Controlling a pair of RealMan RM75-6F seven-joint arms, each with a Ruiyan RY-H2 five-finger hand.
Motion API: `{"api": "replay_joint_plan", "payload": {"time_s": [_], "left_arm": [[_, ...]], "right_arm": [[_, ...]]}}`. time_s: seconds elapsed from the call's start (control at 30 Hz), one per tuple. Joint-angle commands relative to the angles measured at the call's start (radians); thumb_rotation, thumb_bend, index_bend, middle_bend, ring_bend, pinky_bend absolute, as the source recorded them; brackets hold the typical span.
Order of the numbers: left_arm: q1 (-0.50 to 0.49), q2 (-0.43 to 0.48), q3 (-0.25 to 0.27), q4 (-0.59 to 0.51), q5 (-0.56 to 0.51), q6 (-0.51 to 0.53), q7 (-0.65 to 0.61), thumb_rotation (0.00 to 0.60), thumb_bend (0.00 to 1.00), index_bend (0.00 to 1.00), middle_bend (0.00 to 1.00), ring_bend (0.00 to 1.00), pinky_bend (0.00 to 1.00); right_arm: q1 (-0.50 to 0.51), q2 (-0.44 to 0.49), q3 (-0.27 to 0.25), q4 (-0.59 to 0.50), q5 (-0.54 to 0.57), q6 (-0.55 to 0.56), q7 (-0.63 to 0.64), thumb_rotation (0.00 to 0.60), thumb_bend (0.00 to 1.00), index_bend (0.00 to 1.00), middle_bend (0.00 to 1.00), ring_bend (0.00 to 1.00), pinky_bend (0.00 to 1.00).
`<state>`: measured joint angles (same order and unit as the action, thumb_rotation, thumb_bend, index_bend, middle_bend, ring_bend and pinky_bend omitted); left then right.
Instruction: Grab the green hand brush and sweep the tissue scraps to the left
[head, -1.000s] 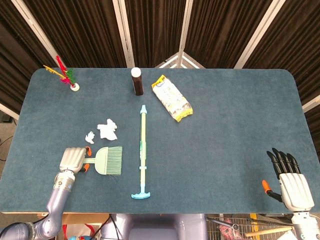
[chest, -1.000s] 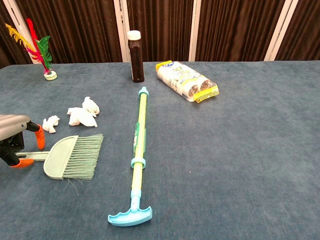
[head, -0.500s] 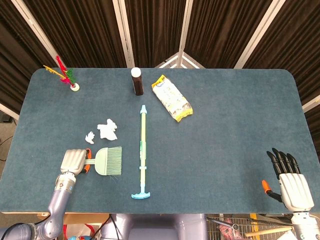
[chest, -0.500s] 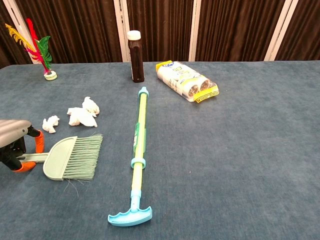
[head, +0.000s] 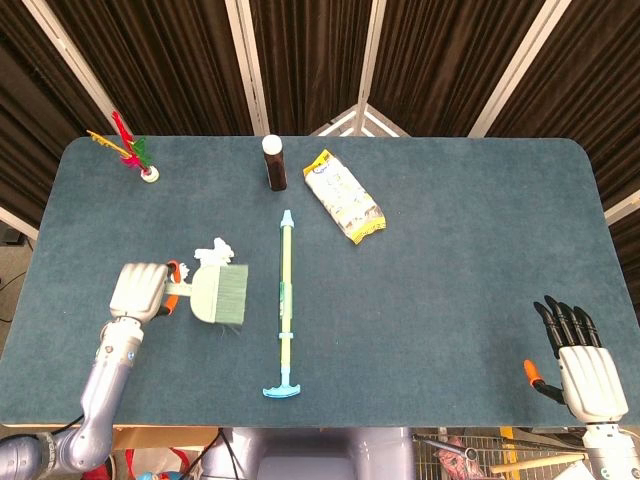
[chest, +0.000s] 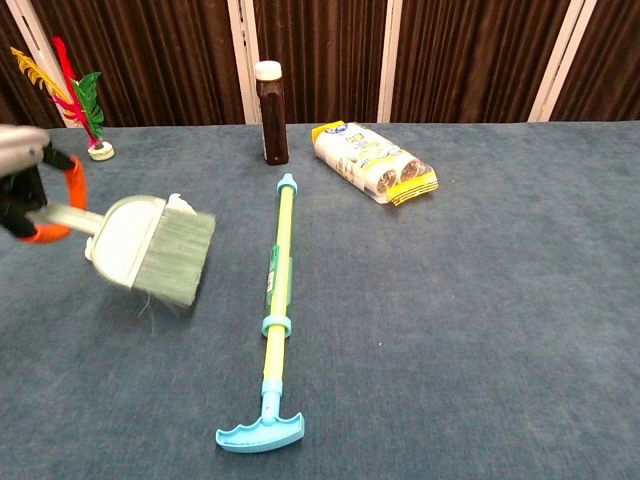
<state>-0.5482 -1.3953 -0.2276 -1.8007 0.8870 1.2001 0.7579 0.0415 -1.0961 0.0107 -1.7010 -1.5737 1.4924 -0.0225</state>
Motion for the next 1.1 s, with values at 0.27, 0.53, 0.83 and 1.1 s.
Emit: {"api": "replay_joint_plan", "payload": {"time_s": [0.27, 0.53, 0.83, 1.1], "left_arm": [[-0.197, -0.052, -0.114, 0.102, -0.205, -0.061, 0.148, 0.6, 0.72, 0.82, 1.0, 1.0, 1.0], [-0.311, -0.14, -0.111, 0.261, -0.349, -0.105, 0.232, 0.6, 0.72, 0.81, 1.0, 1.0, 1.0], [-0.316, -0.149, -0.046, 0.369, -0.39, -0.118, 0.239, 0.6, 0.74, 0.82, 1.0, 1.0, 1.0], [-0.224, 0.017, 0.037, 0.335, -0.37, -0.1, 0.2, 0.6, 0.74, 0.82, 1.0, 1.0, 1.0]], "right_arm": [[0.005, 0.004, 0.005, -0.002, 0.019, -0.014, 0.02, 0.6, 0.38, 0.0, 0.0, 0.0, 0.0], [0.006, 0.009, 0.008, -0.003, 0.032, -0.021, 0.038, 0.6, 0.38, 0.0, 0.0, 0.0, 0.0], [0.005, 0.011, 0.006, -0.004, 0.032, -0.023, 0.039, 0.6, 0.38, 0.0, 0.0, 0.0, 0.0], [0.002, 0.011, 0.001, -0.009, 0.018, -0.015, 0.03, 0.6, 0.38, 0.0, 0.0, 0.0, 0.0]]}}
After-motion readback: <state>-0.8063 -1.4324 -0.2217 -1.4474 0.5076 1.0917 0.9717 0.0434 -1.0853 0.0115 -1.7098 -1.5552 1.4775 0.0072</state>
